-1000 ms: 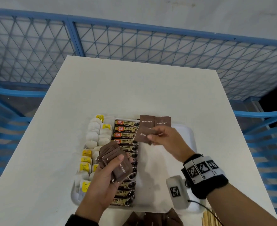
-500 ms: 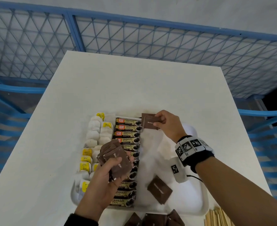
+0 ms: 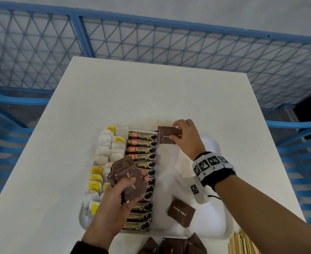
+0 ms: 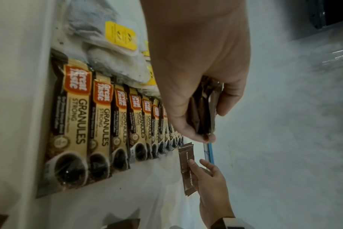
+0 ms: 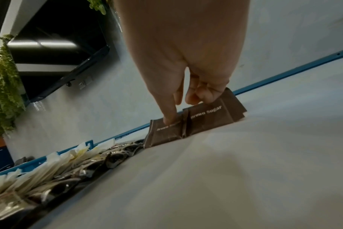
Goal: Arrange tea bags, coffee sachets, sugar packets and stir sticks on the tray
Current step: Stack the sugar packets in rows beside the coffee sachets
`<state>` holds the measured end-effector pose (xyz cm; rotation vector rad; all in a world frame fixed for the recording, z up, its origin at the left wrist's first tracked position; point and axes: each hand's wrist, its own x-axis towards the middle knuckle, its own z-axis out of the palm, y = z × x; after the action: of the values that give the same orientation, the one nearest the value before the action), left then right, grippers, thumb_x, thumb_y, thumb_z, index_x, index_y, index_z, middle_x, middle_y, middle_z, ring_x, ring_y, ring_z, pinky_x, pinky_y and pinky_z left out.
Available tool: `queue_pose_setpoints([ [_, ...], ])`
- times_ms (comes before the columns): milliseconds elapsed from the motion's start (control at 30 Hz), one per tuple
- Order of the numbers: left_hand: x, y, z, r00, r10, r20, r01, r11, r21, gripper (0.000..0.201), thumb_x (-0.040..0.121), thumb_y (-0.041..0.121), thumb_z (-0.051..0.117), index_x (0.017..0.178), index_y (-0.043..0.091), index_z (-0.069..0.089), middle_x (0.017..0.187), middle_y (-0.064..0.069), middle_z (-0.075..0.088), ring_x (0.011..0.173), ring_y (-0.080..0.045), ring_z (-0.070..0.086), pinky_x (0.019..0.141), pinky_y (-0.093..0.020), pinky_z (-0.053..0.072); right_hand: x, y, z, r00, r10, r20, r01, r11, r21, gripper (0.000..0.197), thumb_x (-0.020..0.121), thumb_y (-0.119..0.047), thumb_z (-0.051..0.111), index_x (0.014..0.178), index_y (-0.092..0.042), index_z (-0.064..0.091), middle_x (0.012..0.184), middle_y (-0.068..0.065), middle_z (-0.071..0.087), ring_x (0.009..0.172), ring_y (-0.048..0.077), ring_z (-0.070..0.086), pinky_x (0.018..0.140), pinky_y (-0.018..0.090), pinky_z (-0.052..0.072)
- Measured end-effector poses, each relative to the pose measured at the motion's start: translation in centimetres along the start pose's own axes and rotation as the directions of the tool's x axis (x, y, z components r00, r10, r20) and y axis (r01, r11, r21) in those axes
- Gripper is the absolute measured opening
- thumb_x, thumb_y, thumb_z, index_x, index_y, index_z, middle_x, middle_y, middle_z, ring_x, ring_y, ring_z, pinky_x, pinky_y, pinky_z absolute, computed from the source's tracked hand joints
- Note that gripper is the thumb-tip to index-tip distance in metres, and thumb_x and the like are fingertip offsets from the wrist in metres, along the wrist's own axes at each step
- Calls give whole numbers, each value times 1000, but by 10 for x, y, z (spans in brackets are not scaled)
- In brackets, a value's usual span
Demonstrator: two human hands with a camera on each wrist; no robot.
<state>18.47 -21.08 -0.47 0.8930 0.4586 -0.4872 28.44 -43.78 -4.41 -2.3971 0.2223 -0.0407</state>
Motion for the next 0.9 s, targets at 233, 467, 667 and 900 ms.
queue_pose_setpoints([
  [233,-5,4,-1,1000,10,-3,-10,1000,9,26,74,2,54,92,14,68,88,-12,72,80,-26,71,69,-34,59,-51,-21,-21,975,-138,172,149,988,-51,23,83,-21,68,102,-15,56,91,-2,50,70,2,45,64,11,33],
  [467,-14,3,-4,1000,-1,-4,1,1000,23,27,86,-3,46,104,8,62,90,-14,71,81,-27,71,68,-32,59,-125,-23,-35,684,-81,725,306,934,-184,45,82,-19,65,122,-25,47,105,-6,37,93,11,40,78,19,39],
  [667,-22,1,-2,1000,-26,-12,27,995,93,24,86,-5,48,100,7,64,90,-15,71,82,-26,71,77,-36,56,-146,-13,-24,715,-2,700,344,872,-349,47,75,-27,69,114,-19,44,114,0,40,95,14,39,76,27,42],
  [900,-29,-14,-1,995,-90,-30,94,977,191,25,87,-9,48,101,4,64,89,-15,73,81,-25,72,66,-28,59,-143,-18,-26,713,56,699,199,939,-279,29,79,-11,62,98,-17,41,90,-4,43,68,10,40,55,16,31],
])
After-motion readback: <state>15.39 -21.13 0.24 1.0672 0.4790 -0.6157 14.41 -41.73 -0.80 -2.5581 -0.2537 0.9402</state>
